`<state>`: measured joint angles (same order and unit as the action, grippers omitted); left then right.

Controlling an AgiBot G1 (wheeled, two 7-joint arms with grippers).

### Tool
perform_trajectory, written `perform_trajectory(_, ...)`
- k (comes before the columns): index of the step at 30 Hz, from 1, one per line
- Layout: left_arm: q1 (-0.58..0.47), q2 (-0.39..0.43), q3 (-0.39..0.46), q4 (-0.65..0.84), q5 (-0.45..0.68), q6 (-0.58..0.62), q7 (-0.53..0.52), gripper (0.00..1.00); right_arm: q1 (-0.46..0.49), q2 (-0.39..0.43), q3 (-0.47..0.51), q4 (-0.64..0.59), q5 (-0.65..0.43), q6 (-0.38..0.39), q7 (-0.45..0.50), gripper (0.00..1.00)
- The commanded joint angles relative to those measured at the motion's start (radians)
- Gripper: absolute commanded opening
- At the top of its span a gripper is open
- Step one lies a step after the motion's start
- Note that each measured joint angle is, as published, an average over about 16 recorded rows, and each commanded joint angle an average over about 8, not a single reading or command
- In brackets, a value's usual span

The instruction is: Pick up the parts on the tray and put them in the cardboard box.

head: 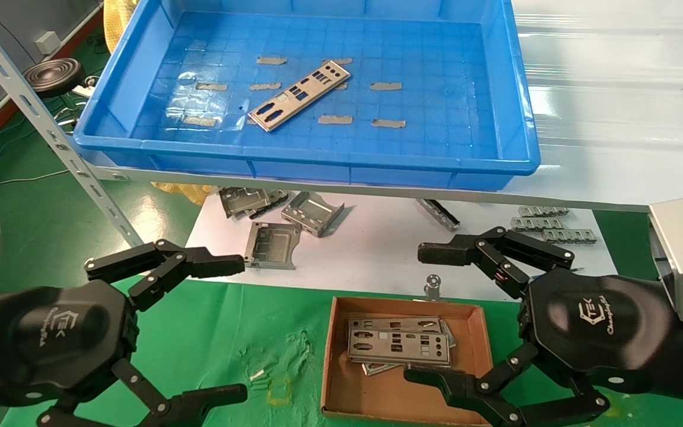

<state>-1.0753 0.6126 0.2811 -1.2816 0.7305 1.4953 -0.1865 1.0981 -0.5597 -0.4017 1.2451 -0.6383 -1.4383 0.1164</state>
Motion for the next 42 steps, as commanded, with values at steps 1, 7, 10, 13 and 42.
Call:
perform_trajectory(1, 0.000, 0.000, 0.000, 0.000, 0.000, 0.000, 0.000, 1.00, 0.000, 0.000, 0.000, 0.000, 0.000, 0.000, 0.000, 1.00)
perform_trajectory(7, 0.000, 0.000, 0.000, 0.000, 0.000, 0.000, 0.000, 1.00, 0.000, 0.000, 0.000, 0.000, 0.000, 0.000, 0.000, 1.00)
perform_trajectory(10, 0.000, 0.000, 0.000, 0.000, 0.000, 0.000, 0.000, 1.00, 0.000, 0.000, 0.000, 0.000, 0.000, 0.000, 0.000, 1.00)
perform_trajectory(13, 0.000, 0.000, 0.000, 0.000, 0.000, 0.000, 0.000, 1.00, 0.000, 0.000, 0.000, 0.000, 0.000, 0.000, 0.000, 1.00)
perform_trajectory(42, 0.000, 0.000, 0.000, 0.000, 0.000, 0.000, 0.000, 1.00, 0.000, 0.000, 0.000, 0.000, 0.000, 0.000, 0.000, 1.00)
